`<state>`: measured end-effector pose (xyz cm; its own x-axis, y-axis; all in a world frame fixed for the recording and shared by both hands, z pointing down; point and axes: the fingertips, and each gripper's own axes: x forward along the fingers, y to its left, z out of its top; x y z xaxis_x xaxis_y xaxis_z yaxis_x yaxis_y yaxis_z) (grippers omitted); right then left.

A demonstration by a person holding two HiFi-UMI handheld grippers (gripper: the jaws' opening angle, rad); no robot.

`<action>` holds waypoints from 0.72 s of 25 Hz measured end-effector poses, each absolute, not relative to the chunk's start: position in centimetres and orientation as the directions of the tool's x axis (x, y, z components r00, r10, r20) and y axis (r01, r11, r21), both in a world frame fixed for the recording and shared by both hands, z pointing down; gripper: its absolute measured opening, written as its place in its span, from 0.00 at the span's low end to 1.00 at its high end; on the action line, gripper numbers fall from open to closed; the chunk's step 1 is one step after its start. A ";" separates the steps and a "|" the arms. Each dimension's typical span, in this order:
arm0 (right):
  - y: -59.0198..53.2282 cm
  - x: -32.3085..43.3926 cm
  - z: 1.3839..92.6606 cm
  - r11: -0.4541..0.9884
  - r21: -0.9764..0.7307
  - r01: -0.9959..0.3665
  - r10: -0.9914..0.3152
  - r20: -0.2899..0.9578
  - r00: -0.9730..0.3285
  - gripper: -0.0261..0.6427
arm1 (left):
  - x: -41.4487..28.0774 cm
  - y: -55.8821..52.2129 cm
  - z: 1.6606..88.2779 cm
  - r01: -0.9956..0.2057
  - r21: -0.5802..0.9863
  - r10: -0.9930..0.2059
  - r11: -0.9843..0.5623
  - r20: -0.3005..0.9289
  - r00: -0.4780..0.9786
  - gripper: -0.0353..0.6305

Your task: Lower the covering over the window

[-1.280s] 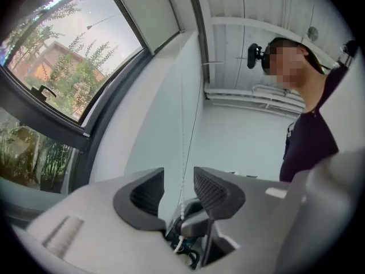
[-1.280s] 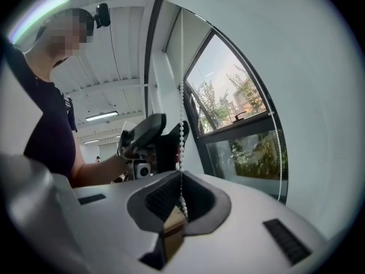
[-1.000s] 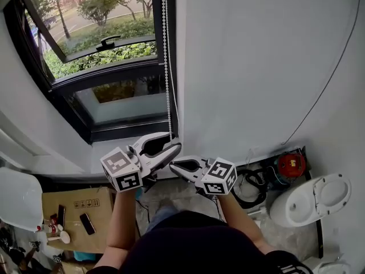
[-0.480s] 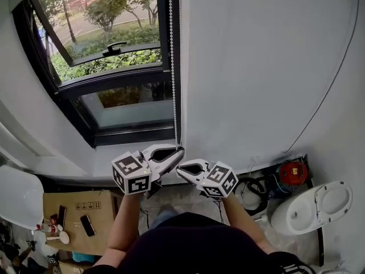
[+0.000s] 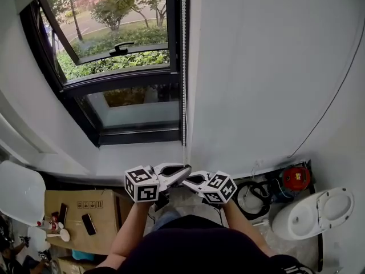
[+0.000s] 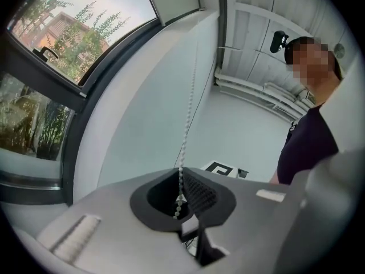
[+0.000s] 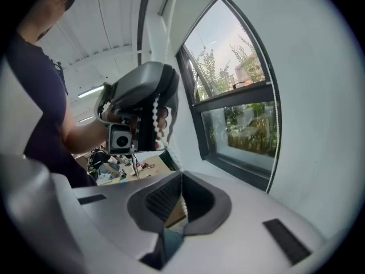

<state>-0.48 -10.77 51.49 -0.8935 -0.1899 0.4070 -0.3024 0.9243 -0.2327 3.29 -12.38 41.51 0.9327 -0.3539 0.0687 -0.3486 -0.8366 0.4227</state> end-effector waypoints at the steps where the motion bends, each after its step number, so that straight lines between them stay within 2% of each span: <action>1: -10.7 -0.5 51.7 0.922 -0.240 -0.303 -0.188 0.407 -0.894 0.06 | 3.3 -12.3 42.1 -0.349 0.434 -0.353 -0.831 0.073 0.933 0.09; 14: -10.8 0.0 53.3 0.906 -0.259 -0.335 -0.206 0.420 -0.884 0.06 | 2.6 -11.2 50.3 -0.408 0.520 -0.355 -0.750 0.205 0.912 0.08; 18: -11.3 0.6 53.5 0.898 -0.258 -0.357 -0.227 0.421 -0.878 0.06 | 2.5 -11.1 51.1 -0.399 0.552 -0.357 -0.732 0.187 0.915 0.08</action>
